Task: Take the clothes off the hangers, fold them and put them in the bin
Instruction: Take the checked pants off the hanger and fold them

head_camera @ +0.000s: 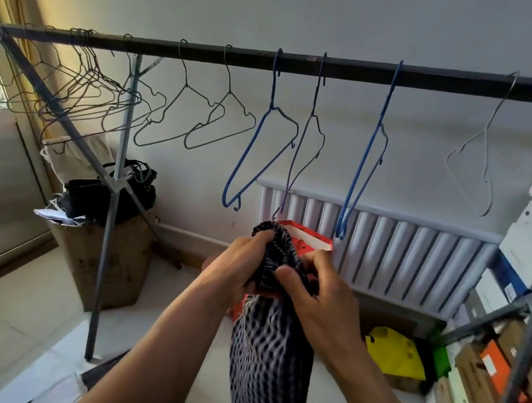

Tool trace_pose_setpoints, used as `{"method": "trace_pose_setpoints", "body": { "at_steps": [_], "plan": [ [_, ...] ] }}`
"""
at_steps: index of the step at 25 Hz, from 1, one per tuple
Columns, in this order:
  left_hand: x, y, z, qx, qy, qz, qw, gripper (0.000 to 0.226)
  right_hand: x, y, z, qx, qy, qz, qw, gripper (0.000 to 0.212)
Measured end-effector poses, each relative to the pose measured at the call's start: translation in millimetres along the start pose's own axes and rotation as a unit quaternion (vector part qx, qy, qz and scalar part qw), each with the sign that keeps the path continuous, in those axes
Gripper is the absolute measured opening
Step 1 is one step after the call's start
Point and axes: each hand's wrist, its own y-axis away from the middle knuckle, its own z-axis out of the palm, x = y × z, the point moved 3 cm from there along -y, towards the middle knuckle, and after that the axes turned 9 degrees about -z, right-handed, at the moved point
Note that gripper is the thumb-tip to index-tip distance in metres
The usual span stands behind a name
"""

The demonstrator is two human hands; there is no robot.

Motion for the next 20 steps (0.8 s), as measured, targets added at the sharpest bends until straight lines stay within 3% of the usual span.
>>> {"method": "trace_pose_setpoints", "body": {
  "at_steps": [2, 4, 7, 11, 13, 15, 20],
  "plan": [
    [0.5, 9.5, -2.1, -0.01, 0.031, 0.018, 0.999, 0.043, -6.6, -0.3, 4.0, -0.029, 0.005, -0.013, 0.999, 0.053],
    [3.1, 17.2, -5.5, -0.037, 0.034, 0.058, 0.997, 0.05, -10.1, -5.1, 4.6, -0.003, -0.025, -0.024, 0.999, 0.04],
    [5.4, 25.0, -25.1, 0.0, -0.017, 0.153, 0.988, 0.052, -14.7, -14.0, -4.5, 0.034, -0.158, 0.028, 0.986, 0.011],
    [-23.9, 14.9, -60.5, 0.01, -0.016, 0.21, 0.978, 0.044, -22.0, -26.5, -24.4, 0.059, -0.276, 0.047, 0.958, 0.012],
    [-40.4, 9.6, -60.5, -0.073, -0.022, 0.209, 0.975, 0.063, -26.7, -31.3, -30.7, 0.054, -0.31, 0.038, 0.948, 0.018],
    [-48.8, 5.5, -54.0, -0.127, -0.058, 0.18, 0.974, 0.067, -29.1, -35.5, -35.6, 0.056, -0.314, 0.036, 0.947, 0.019],
    [-60.1, -1.1, -68.4, -0.115, -0.187, 0.113, 0.969, 0.034, -19.0, -46.2, -55.8, 0.11, -0.26, 0.069, 0.957, 0.045]
  ]
}}
